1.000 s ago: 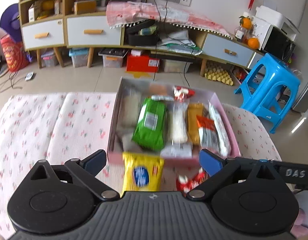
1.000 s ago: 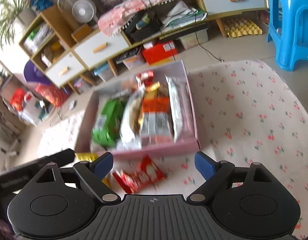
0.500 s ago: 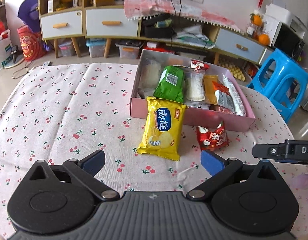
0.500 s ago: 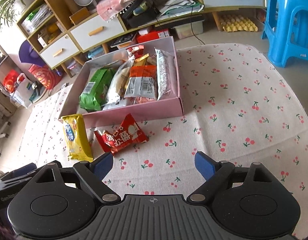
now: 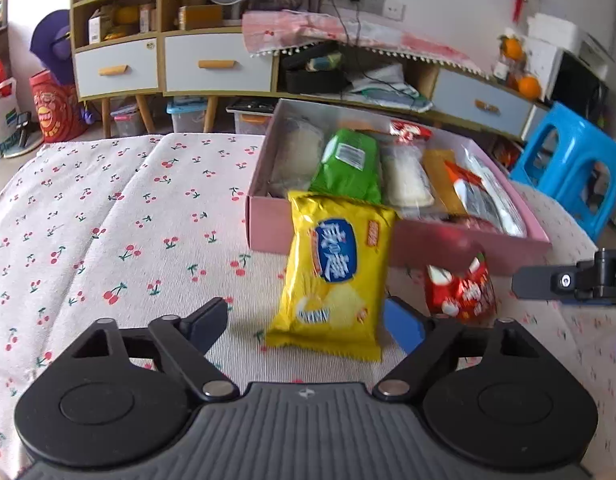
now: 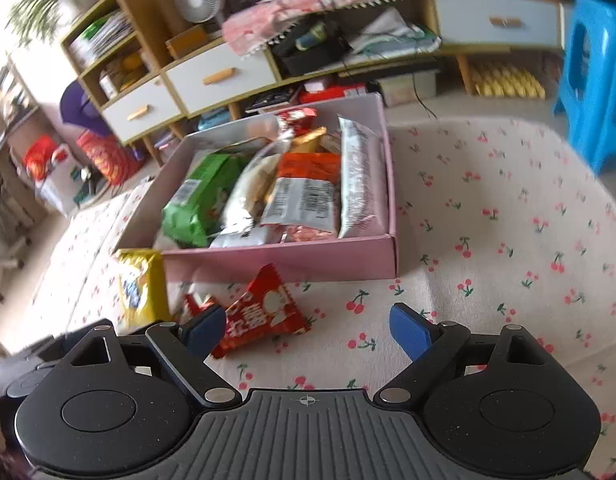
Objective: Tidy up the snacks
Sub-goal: 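Move both tools back toward the yellow chip bag and red packet, then grasp the yellow chip bag with the left tool while the right tool grasps the red packet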
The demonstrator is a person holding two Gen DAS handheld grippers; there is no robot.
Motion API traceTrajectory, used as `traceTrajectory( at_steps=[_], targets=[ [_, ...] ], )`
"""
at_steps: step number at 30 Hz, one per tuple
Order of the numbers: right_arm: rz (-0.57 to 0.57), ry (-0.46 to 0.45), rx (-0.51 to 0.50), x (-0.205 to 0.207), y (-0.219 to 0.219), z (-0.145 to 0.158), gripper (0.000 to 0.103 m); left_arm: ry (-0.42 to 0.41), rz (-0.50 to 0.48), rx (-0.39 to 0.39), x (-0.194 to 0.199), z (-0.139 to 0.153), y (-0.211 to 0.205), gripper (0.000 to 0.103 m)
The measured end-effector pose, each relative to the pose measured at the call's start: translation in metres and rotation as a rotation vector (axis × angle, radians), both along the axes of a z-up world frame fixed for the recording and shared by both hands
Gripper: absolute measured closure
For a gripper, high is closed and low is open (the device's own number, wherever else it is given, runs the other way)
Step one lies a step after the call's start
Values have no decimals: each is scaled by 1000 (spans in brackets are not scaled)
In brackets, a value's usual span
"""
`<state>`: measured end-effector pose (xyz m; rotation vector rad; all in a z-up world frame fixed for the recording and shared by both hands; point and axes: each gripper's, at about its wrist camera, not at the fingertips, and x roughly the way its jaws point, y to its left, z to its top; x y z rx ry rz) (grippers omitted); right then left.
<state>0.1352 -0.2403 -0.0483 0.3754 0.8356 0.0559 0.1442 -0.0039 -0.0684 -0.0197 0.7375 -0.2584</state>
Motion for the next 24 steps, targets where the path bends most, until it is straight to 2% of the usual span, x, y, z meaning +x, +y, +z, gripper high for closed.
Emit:
traceTrajectory(
  at_steps=[3, 6, 7, 9, 11, 20, 24],
  targets=[
    [-42, 17, 78, 6, -10, -7, 12, 12, 20, -43, 3, -3, 4, 27],
    [-82, 34, 142, 11, -14, -12, 12, 9, 16, -54, 4, -2, 3, 41],
    [-94, 38, 155, 13, -14, -13, 12, 11, 8, -54, 4, -1, 3, 50],
    [-110, 42, 165, 15, -11, -15, 12, 23, 3, -49, 4, 1, 3, 52],
    [-121, 55, 150, 18, -6, -16, 12, 52, -8, -37, 3, 3, 4, 53],
    [-92, 54, 17, 25, 30, -15, 12, 227, -17, 118, -12, 15, 21, 54],
    [34, 69, -132, 25, 51, -14, 13, 250, -43, 155, -26, 16, 28, 53]
  ],
)
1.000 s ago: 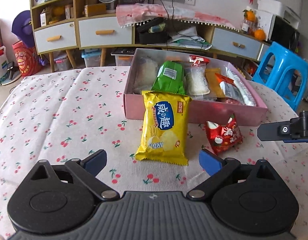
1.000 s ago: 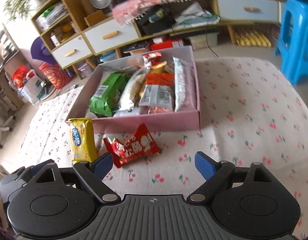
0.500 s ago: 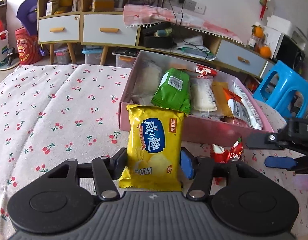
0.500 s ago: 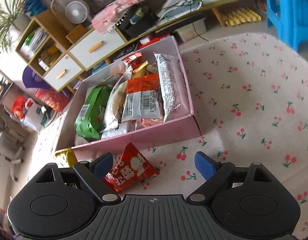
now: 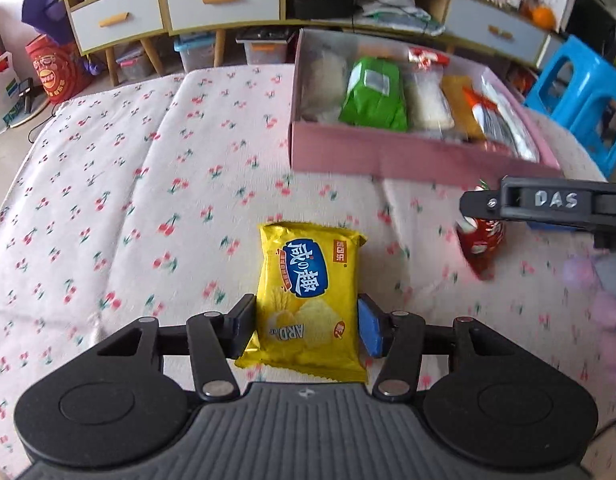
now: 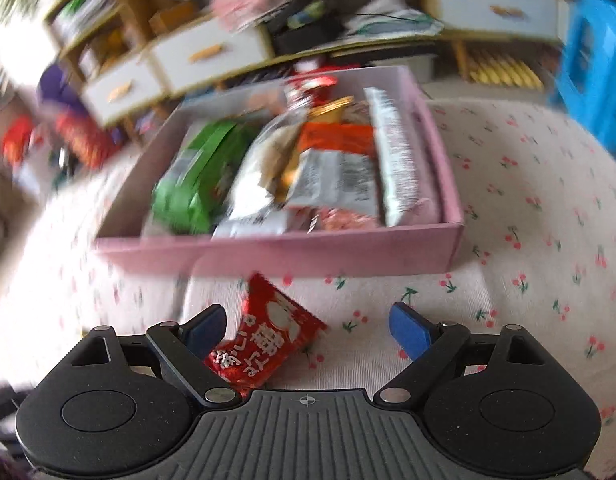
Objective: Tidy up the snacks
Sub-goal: 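Grasp the yellow chip bag with the left tool while the right tool grasps the red packet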
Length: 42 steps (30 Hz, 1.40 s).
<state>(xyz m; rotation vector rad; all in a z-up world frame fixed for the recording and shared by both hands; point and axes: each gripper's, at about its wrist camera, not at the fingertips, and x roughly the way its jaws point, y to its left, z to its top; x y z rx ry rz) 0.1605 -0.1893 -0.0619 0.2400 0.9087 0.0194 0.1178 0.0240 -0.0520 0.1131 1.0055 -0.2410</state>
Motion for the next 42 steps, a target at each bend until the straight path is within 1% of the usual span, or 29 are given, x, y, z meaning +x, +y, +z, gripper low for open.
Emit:
traceTrajectory(
  at_steps=[3, 5, 8, 11, 12, 14, 16, 18, 21, 22, 23, 25, 26, 27, 32, 34, 37, 39, 41, 42],
  targets=[
    [135, 37, -125, -7, 13, 0, 13, 11, -17, 10, -6, 1, 3, 53],
    [191, 52, -180, -13, 17, 0, 13, 14, -24, 13, -10, 1, 7, 52],
    [241, 49, -217, -25, 15, 0, 13, 10, -37, 15, -11, 1, 8, 50],
    [270, 30, -233, -36, 10, 3, 13, -21, -66, 21, -15, 0, 9, 49],
    [275, 15, -226, -40, 7, 5, 13, -37, -77, 25, -17, 0, 10, 47],
    [283, -20, -192, -45, -1, 7, 13, -63, -81, 30, -20, -2, 13, 35],
    [307, -40, -156, -52, -5, 7, 13, -86, -82, 3, -23, -5, 18, 30],
    [336, -45, -159, -57, -3, 4, 13, -111, -87, -27, -26, -9, 22, 24],
    [383, -32, -188, -63, 3, -6, 11, -171, -101, -17, -32, -15, 22, 14],
    [382, -56, -191, -67, 4, -8, 11, -185, -96, -16, -33, -17, 22, 8],
    [379, -61, -190, -68, 4, -9, 10, -196, -86, -24, -34, -19, 23, 4],
    [357, -63, -178, -69, 1, -10, 7, -214, -73, -37, -35, -21, 27, 0],
    [348, -67, -181, -71, 0, -12, 2, -225, -75, -38, -36, -21, 27, 0],
    [331, -71, -184, -72, 0, -15, 0, -235, -79, -39, -37, -22, 28, 0],
    [333, -144, -174, -80, -5, -19, 0, -263, -85, -50, -40, -23, 31, 0],
    [340, -154, -174, -80, -5, -20, 0, -253, -88, -47, -38, -21, 31, 0],
    [346, -137, -177, -77, -4, -18, 0, -209, -98, -30, -32, -18, 29, 0],
    [347, -130, -178, -76, -4, -17, 0, -204, -97, -23, -31, -16, 28, 6],
    [340, -126, -180, -75, -3, -16, 1, -202, -96, -22, -30, -14, 26, 22],
    [337, -124, -179, -75, -3, -15, 2, -197, -99, -22, -29, -12, 24, 25]
  ],
)
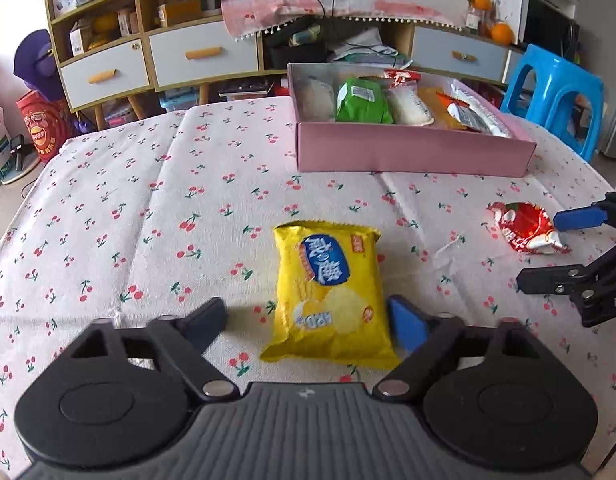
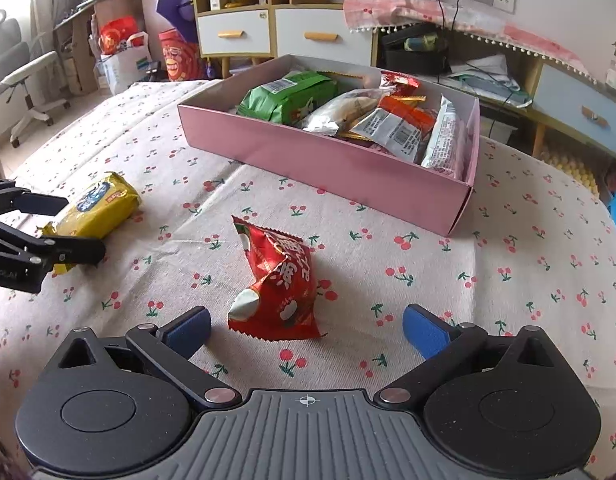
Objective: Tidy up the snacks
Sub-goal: 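Grasp the yellow chip bag with the left tool while the right tool grasps the red packet, then carry the yellow chip bag and red packet into the pink box and open both tools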
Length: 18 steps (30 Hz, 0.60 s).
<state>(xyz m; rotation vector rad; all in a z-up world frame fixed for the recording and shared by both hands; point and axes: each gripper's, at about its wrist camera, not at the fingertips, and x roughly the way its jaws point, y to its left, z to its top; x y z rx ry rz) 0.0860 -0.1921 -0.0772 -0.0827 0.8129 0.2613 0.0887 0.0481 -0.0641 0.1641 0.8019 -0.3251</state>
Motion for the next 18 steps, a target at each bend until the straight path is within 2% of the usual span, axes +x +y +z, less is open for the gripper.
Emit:
traceTrajectory(
  at_steps=[3, 5, 8, 10, 12, 13, 18],
  targets=[
    [1, -3, 14, 2, 2, 1, 10, 15, -8, 6, 2, 3, -4, 39],
    [4, -8, 25, 3, 3, 3, 17, 27, -9, 4, 2, 5, -6, 52],
    [-1, -16, 35, 4, 4, 5, 34, 32, 0, 11, 2, 6, -7, 52],
    [-6, -17, 49, 6, 3, 8, 54, 43, 14, 2, 4, 6, -7, 53],
    [-14, -12, 69, 8, 1, 9, 67, 52, 24, -10, 6, 7, -7, 53],
    [-15, -6, 81, 10, 0, 10, 70, 56, 27, -16, 7, 8, -7, 54],
    [-28, 16, 109, 13, -2, 12, 70, 61, 35, -43, 10, 12, -8, 54]
  ],
)
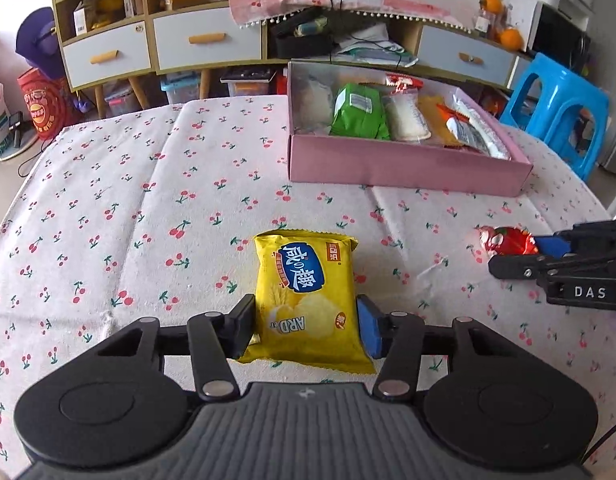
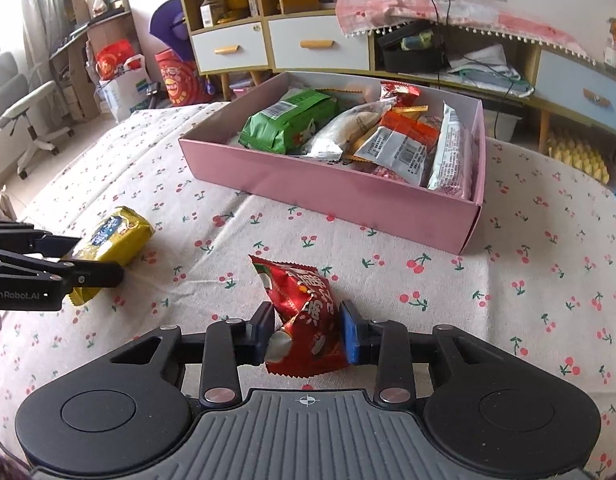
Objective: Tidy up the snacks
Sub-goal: 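Carry the yellow chip bag and red packet into the pink box and open both tools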
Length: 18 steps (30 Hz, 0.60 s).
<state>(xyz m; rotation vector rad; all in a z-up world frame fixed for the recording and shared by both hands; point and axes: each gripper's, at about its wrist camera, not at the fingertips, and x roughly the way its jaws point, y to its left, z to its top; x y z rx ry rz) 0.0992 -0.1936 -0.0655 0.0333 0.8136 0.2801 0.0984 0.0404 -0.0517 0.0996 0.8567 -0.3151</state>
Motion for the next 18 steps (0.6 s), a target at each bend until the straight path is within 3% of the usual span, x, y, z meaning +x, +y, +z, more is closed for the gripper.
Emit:
traceTrajectory(
  at_steps=[7, 15, 18],
  targets=[
    [-48, 16, 115, 7, -10, 13, 70, -27, 23, -55, 6, 15, -1, 55],
    [-136, -27, 244, 24, -19, 34, 70, -52, 100, -139, 24, 28, -8, 55],
    [-171, -57, 295, 38, -27, 42, 70, -76, 84, -144, 40, 34, -16, 55]
  ],
)
